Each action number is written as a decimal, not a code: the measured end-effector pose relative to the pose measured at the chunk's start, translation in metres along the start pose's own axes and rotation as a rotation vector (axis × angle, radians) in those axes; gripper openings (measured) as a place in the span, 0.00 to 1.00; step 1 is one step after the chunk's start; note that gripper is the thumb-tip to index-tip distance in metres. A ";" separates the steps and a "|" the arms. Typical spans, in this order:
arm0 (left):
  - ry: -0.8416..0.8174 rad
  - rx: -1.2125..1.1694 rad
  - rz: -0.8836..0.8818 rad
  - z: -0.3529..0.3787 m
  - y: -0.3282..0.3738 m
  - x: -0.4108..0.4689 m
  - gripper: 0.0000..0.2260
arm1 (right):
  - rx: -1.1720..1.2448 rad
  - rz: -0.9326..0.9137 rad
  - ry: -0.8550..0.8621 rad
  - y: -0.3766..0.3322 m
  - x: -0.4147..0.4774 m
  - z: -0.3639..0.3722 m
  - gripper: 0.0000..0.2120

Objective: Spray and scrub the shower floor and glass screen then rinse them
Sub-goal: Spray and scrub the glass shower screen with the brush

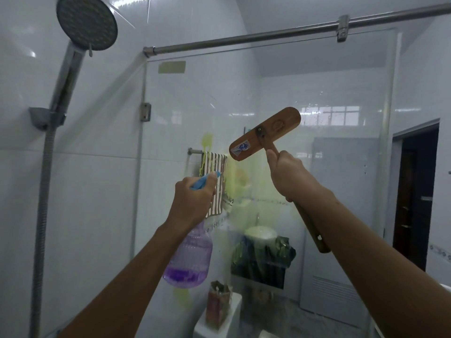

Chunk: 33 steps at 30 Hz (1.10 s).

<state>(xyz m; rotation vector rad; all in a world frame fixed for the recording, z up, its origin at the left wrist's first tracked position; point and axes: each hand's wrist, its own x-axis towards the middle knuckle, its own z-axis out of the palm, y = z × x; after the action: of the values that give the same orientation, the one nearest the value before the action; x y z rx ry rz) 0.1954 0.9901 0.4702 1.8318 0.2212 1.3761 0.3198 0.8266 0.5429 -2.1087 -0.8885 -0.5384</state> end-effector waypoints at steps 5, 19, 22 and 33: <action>0.018 -0.018 -0.004 0.000 0.002 0.003 0.20 | 0.006 -0.002 -0.005 0.000 0.001 0.001 0.21; 0.033 -0.046 0.017 0.005 0.004 0.003 0.19 | -0.008 0.007 -0.009 0.000 0.003 0.001 0.21; 0.050 -0.044 0.026 0.005 0.005 0.005 0.20 | 0.015 -0.009 0.004 0.000 0.003 0.000 0.22; 0.042 -0.016 0.027 0.006 0.010 0.011 0.20 | 0.027 0.024 0.041 -0.002 0.013 -0.004 0.22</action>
<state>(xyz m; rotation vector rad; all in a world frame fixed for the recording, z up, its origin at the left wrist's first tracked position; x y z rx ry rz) 0.2020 0.9868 0.4848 1.7998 0.2071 1.4319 0.3265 0.8296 0.5548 -2.0741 -0.8424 -0.5521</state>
